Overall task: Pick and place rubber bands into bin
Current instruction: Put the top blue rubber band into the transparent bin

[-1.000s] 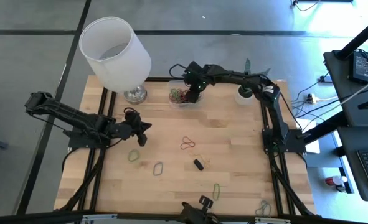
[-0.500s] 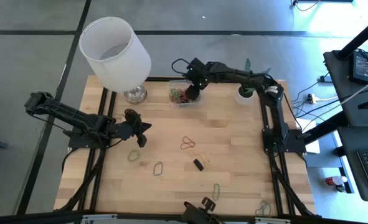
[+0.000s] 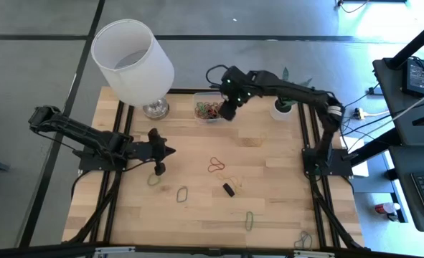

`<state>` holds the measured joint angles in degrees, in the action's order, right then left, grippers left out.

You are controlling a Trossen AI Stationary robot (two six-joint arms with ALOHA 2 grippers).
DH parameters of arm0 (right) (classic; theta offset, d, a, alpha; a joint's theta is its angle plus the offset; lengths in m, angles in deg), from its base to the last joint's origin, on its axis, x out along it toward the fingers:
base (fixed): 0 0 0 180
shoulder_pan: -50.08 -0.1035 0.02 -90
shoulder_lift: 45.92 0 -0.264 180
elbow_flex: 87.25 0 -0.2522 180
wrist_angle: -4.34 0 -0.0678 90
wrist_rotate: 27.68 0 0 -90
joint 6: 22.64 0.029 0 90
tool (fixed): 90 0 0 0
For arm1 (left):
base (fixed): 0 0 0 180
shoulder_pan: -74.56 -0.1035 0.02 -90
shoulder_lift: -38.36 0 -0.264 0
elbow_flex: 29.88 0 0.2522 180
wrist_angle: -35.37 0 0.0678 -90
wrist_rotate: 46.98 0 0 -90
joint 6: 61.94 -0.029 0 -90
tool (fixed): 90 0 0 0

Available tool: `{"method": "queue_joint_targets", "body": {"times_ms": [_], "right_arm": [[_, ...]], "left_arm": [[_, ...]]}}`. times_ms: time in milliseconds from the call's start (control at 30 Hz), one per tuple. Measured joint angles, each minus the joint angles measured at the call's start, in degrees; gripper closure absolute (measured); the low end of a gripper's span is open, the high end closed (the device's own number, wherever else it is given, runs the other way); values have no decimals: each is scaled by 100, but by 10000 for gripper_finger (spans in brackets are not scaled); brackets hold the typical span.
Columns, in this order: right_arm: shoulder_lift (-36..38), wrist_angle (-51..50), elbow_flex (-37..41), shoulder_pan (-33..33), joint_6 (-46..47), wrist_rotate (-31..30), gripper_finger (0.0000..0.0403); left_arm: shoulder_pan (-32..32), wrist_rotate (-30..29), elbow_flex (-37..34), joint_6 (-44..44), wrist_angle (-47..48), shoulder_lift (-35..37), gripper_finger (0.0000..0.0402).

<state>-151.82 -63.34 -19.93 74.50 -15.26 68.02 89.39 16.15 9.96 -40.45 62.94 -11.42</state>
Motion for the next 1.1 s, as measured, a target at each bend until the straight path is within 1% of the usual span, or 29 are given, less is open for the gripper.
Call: {"method": "queue_joint_targets", "body": {"times_ms": [67, 133, 267, 400, 500, 633, 767, 900, 1000, 1100], "right_arm": [[275, 14, 227, -221, 65, -7, 295], [620, 174, 633, -465, 302, -4, 302], [1483, 966, 1945, -958, 1025, -5, 313], [2445, 1812, 3310, -1404, 1943, -38, 322], [3122, 2102, 4109, -1756, 2527, -318, 329], [3913, 2121, 4920, -2119, 2976, -750, 338], [4577, 2135, 5512, -2302, 3166, -764, 345], [5150, 2078, 5915, -2487, 3289, -758, 348], [5511, 1820, 6093, -2643, 3285, -758, 348], [5831, 1509, 6241, -2741, 3153, -756, 348]], "left_arm": [[0, 0, 25, -114, 2, 0, 400], [0, 4, 70, -215, 7, 0, 400], [0, 4, 169, -359, 16, 0, 399], [0, 1, 359, -429, 15, -41, 400], [0, 0, 638, -494, 128, -213, 399], [4, -2, 1276, -606, 636, -790, 400], [4, -11, 2079, -413, 1289, -1577, 399], [4, -12, 2906, -1, 1911, -2406, 399], [14, 39, 3521, 323, 2359, -3012, 399], [17, 195, 4090, 480, 2503, -3562, 398]]}}
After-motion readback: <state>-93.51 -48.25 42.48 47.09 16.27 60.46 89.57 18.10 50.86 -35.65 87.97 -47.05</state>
